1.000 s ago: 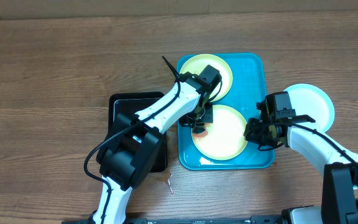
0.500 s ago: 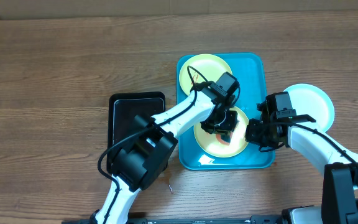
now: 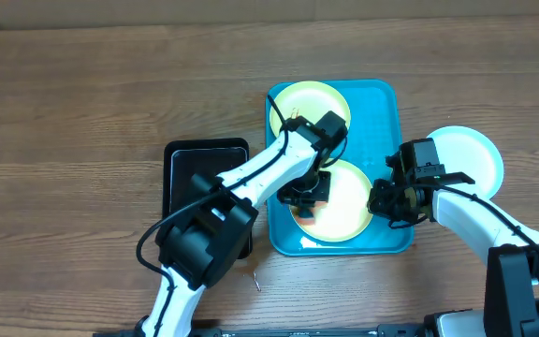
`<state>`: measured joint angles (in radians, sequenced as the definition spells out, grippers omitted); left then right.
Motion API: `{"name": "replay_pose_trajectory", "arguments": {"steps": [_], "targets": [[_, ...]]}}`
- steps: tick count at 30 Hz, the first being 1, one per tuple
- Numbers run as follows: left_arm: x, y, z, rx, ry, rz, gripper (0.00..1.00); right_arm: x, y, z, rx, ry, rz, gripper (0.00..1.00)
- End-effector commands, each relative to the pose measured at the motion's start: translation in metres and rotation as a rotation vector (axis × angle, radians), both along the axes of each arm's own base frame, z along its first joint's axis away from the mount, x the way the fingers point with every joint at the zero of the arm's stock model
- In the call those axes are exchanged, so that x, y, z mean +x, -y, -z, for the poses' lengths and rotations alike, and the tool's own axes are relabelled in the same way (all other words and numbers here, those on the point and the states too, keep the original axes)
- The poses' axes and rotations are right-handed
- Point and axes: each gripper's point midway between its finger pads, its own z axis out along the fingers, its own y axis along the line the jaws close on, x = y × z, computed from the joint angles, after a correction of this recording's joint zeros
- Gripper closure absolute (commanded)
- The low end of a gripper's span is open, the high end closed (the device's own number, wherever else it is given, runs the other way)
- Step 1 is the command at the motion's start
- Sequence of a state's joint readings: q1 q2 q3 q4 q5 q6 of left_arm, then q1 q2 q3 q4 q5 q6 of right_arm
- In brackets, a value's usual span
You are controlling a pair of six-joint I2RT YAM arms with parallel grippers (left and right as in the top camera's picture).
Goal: Clean dirty plates on tray and stack at the side
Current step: 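Scrub the lower yellow plate with the sponge while right gripper holds rim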
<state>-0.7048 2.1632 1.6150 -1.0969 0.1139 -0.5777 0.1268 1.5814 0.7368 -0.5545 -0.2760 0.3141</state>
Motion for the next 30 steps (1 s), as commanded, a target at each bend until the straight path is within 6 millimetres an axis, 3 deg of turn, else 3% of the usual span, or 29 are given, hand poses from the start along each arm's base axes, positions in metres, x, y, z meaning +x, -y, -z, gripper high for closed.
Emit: {"name": "replay_pose_trajectory", "arguments": {"steps": [1, 2, 6, 12, 15, 19, 25, 29, 30], "targets": [[0.034, -0.04, -0.009, 0.2, 0.181, -0.019, 0.96, -0.009, 0.007, 0.013, -0.047, -0.042, 0.006, 0.92], [0.036, -0.04, -0.009, 0.198, 0.189, -0.019, 0.96, -0.009, 0.007, 0.013, -0.047, -0.042, 0.005, 0.92], [0.036, -0.007, -0.006, 0.035, 0.163, 0.015, 0.96, -0.009, 0.007, 0.013, -0.047, -0.041, 0.006, 0.92], [0.021, 0.075, -0.014, -0.352, 0.075, 0.056, 0.96, -0.009, 0.007, 0.013, -0.047, -0.041, 0.005, 0.92], [0.011, 0.098, -0.012, -0.436, 0.044, 0.091, 0.96, -0.009, 0.007, 0.013, -0.047, -0.043, 0.005, 0.93], [-0.002, 0.104, 0.005, -0.412, 0.008, 0.104, 0.96, -0.011, 0.008, 0.013, -0.048, -0.049, 0.005, 0.94], [-0.021, 0.11, 0.005, -0.464, -0.098, 0.106, 0.96, -0.011, 0.008, 0.013, -0.048, -0.049, 0.005, 0.95], [-0.024, 0.089, 0.009, -0.395, -0.139, 0.067, 0.96, -0.011, 0.008, 0.013, -0.048, -0.049, 0.005, 0.95], [-0.02, 0.069, 0.013, -0.315, -0.14, 0.029, 0.96, -0.011, 0.008, 0.013, -0.048, -0.049, 0.005, 0.95]]}}
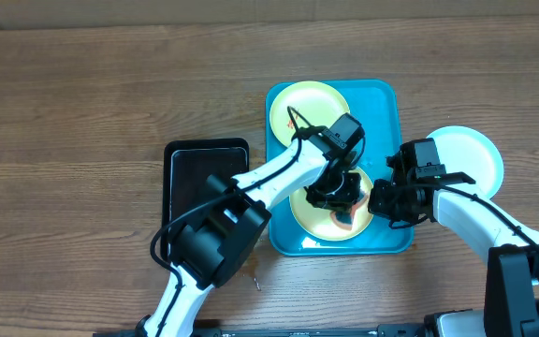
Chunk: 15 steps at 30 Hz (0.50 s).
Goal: Clean dirty plates on tray and stack at the side
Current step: 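Scrub the lower yellow plate with the sponge while right gripper holds rim, then return the sponge to the black tray with the left gripper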
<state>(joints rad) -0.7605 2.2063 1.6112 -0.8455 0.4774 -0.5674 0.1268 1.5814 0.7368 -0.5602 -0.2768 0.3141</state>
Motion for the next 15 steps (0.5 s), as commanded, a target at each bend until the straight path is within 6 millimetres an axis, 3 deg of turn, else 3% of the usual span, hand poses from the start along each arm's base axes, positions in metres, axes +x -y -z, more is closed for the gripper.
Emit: {"name": "replay_pose_trajectory", "arguments": {"steps": [1, 2, 4, 9, 11, 12, 15], "targets": [[0.002, -0.039, 0.017, 0.15, -0.048, -0.048, 0.96, -0.009, 0.008, 0.013, -0.048, -0.044, 0.005, 0.95], [0.008, -0.06, 0.02, 0.238, -0.029, -0.07, 0.96, -0.009, 0.008, 0.013, -0.048, -0.044, 0.005, 0.95], [0.014, -0.081, 0.02, 0.322, -0.01, -0.093, 0.96, -0.009, 0.008, 0.013, -0.048, -0.044, 0.005, 0.96], [0.03, -0.109, -0.003, 0.407, 0.077, -0.128, 0.96, -0.01, 0.008, 0.013, -0.048, -0.046, 0.005, 0.96], [0.034, -0.108, -0.024, 0.369, 0.113, -0.137, 0.96, -0.01, 0.008, 0.013, -0.049, -0.048, 0.005, 0.96], [0.037, -0.106, -0.05, 0.312, 0.163, -0.125, 0.96, -0.01, 0.008, 0.013, -0.049, -0.048, 0.005, 0.96], [0.039, -0.105, -0.1, 0.218, 0.259, -0.114, 0.96, -0.01, 0.008, 0.013, -0.049, -0.048, 0.005, 0.96]]}}
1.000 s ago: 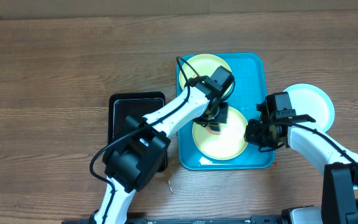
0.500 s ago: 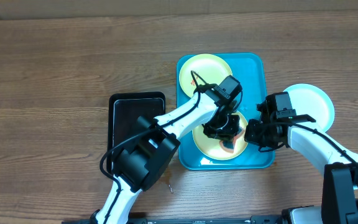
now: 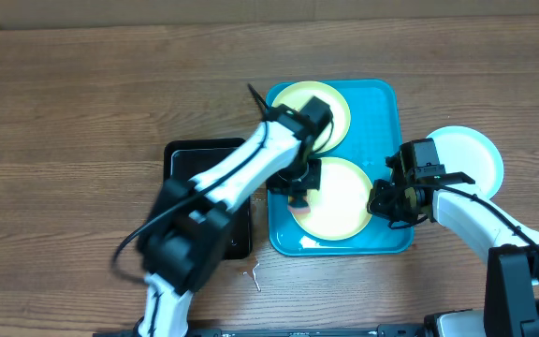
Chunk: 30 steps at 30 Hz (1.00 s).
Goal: Clean dirty plates on tray and stack at the side
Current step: 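Return the sponge to the black tray with the left gripper, then lift the yellow plate with the right gripper and tilt it over the black tray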
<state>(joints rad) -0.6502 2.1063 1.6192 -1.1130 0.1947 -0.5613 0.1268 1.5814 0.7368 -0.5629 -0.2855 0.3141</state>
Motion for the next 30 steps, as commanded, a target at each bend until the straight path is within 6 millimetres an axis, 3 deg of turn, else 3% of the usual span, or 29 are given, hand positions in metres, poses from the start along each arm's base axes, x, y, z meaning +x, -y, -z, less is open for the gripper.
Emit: {"name": "replay_pose_trajectory", "arguments": {"steps": [1, 3, 6, 7, 9, 12, 15, 21, 23, 25, 30], "targets": [[0.014, -0.015, -0.112, -0.122, 0.274, 0.037, 0.96, -0.009, 0.009, 0.013, -0.057, -0.043, 0.007, 0.96], [0.016, -0.038, -0.141, -0.098, 0.354, -0.001, 0.96, -0.009, 0.009, 0.013, -0.057, -0.043, 0.007, 0.96], [0.019, -0.086, -0.164, 0.014, 0.431, -0.074, 0.96, -0.009, 0.009, 0.013, -0.057, -0.043, 0.007, 0.96], [0.018, -0.12, -0.167, 0.108, 0.429, -0.129, 0.96, -0.009, 0.009, 0.013, -0.057, -0.043, 0.007, 0.96], [0.015, -0.146, -0.16, 0.18, 0.395, -0.173, 0.96, -0.009, 0.009, 0.013, -0.057, -0.043, 0.006, 0.96], [0.012, -0.172, -0.13, 0.231, 0.321, -0.229, 0.96, -0.009, 0.009, 0.013, -0.057, -0.043, 0.007, 0.96], [0.008, -0.183, -0.082, 0.226, 0.244, -0.269, 0.96, -0.009, 0.009, 0.013, -0.057, -0.043, 0.007, 0.96], [-0.005, -0.174, -0.012, 0.16, 0.167, -0.274, 0.96, -0.009, 0.009, 0.013, -0.057, -0.044, 0.007, 0.96], [-0.006, -0.174, -0.007, 0.161, 0.161, -0.274, 0.93, -0.01, 0.009, 0.013, -0.057, -0.046, 0.006, 0.96], [-0.006, -0.173, -0.011, 0.147, 0.16, -0.278, 0.78, -0.01, 0.009, 0.012, -0.058, -0.05, 0.006, 0.96], [0.004, -0.181, -0.045, 0.114, 0.182, -0.327, 0.59, -0.005, 0.013, -0.011, -0.086, -0.051, 0.007, 0.96]]}}
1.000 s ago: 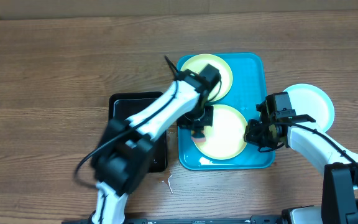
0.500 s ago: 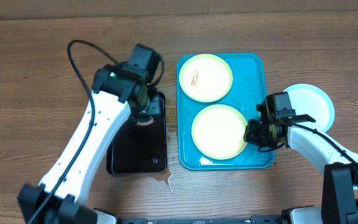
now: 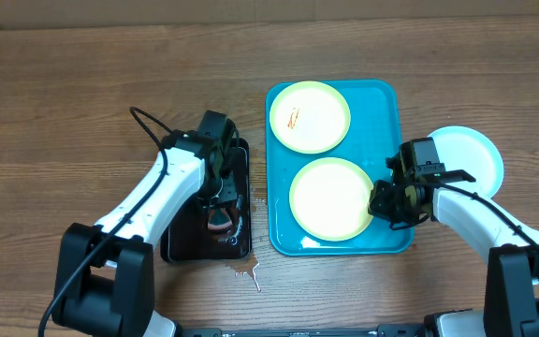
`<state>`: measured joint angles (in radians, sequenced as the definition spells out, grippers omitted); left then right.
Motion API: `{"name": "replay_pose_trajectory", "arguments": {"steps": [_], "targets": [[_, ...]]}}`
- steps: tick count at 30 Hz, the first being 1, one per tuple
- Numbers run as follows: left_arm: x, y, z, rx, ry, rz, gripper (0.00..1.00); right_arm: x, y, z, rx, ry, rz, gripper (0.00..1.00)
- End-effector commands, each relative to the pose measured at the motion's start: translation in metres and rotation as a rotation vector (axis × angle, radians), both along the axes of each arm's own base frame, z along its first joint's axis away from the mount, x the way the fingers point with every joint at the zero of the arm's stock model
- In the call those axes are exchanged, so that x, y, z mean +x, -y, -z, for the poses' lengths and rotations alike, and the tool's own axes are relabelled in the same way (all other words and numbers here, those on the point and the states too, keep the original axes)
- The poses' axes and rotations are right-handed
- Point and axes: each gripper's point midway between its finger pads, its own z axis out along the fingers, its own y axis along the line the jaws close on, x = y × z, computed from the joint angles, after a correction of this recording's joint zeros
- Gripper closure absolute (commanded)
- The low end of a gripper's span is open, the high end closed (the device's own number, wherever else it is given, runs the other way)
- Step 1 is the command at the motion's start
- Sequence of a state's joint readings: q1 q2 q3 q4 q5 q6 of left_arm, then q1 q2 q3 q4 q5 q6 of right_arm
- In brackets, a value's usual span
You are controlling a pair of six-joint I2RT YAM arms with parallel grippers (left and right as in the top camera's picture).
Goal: Clean dirty plates on tray and stack at the side
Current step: 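Lift the yellow plate with the right gripper and tilt it over the black tray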
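A blue tray [image 3: 382,103] holds two yellow-green plates. The far plate [image 3: 321,112] carries an orange smear on its left part. No marks show on the near plate [image 3: 326,198]. My right gripper [image 3: 379,202] sits at the near plate's right rim, shut on it. My left gripper [image 3: 221,213] hangs over the black basin [image 3: 183,234] left of the tray, with a brownish sponge [image 3: 221,225] at its fingertips. A white plate [image 3: 475,154] lies on the table right of the tray.
A small wet patch [image 3: 244,271] and a tiny bit of debris lie on the wooden table by the basin's front right corner. The right arm's white link runs along the table's near right side.
My left gripper has gone from the near plate's left edge on the tray to the black basin, sponge with it. The right gripper still grips the near plate's rim.
My left gripper held the sponge on the near plate's left middle while the right gripper held the rim. Then the sponge was at the plate's right front. Then it stood at the plate's left edge. Now it is over the basin and the near plate looks clean.
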<state>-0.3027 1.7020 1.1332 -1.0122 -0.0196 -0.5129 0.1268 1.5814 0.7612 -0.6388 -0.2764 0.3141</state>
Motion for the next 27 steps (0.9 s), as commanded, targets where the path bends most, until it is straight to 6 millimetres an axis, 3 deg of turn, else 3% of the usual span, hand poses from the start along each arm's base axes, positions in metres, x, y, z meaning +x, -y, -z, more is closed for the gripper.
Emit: {"name": "replay_pose_trajectory", "arguments": {"steps": [1, 5, 6, 7, 8, 13, 16, 21, 25, 27], "targets": [[0.02, -0.003, -0.045, -0.066, 0.087, -0.037, 0.56, 0.006, 0.013, -0.017, -0.088, 0.004, 0.007, 0.96], [0.033, -0.021, -0.095, -0.082, 0.167, -0.068, 0.25, 0.016, 0.023, -0.055, -0.185, 0.04, 0.003, 0.96], [0.036, -0.027, -0.109, -0.085, 0.191, -0.087, 0.19, 0.019, 0.019, -0.067, -0.193, 0.059, -0.01, 0.96], [0.039, -0.035, -0.127, -0.089, 0.223, -0.112, 0.04, 0.024, 0.012, -0.08, -0.197, 0.085, -0.031, 0.96], [0.042, -0.039, -0.136, -0.091, 0.243, -0.126, 0.0, 0.027, 0.007, -0.09, -0.205, 0.106, -0.051, 0.96], [0.049, -0.072, -0.192, -0.093, 0.364, -0.223, 0.0, 0.045, -0.031, -0.139, -0.298, 0.259, -0.183, 0.96], [0.047, -0.095, -0.217, -0.078, 0.415, -0.269, 0.0, 0.055, -0.077, -0.172, -0.337, 0.431, -0.299, 0.96], [0.04, -0.11, -0.216, -0.061, 0.393, -0.294, 0.0, 0.056, -0.141, -0.197, -0.33, 0.64, -0.391, 0.96], [0.029, -0.111, -0.212, -0.055, 0.345, -0.3, 0.0, 0.052, -0.181, -0.205, -0.358, 0.769, -0.455, 0.96], [0.027, -0.111, -0.211, -0.055, 0.339, -0.301, 0.0, 0.051, -0.191, -0.207, -0.407, 0.821, -0.453, 0.96]]}}
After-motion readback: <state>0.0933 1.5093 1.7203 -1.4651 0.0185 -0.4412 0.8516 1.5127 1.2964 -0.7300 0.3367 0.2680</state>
